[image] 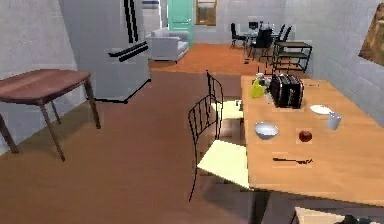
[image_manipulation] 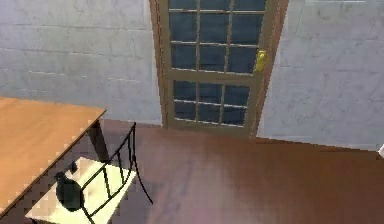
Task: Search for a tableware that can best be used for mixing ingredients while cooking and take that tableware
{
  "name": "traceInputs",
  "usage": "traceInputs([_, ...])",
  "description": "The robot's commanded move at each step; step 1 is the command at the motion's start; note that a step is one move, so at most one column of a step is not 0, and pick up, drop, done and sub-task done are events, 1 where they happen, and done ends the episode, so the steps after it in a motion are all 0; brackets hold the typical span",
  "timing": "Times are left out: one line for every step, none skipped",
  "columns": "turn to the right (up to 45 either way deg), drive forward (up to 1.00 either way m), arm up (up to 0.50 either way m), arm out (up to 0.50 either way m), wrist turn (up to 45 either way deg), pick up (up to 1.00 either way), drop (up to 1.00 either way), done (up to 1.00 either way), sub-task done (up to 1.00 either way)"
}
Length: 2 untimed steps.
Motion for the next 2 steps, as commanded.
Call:
traceInputs([0.0, 0.8, 0.0, 0.0, 0.0, 0.0, 0.0, 0.0, 0.0])
traceInputs([-33.0, 0.0, 0.0, 0.0, 0.0, 0.0, 0.0, 0.0, 0.0])
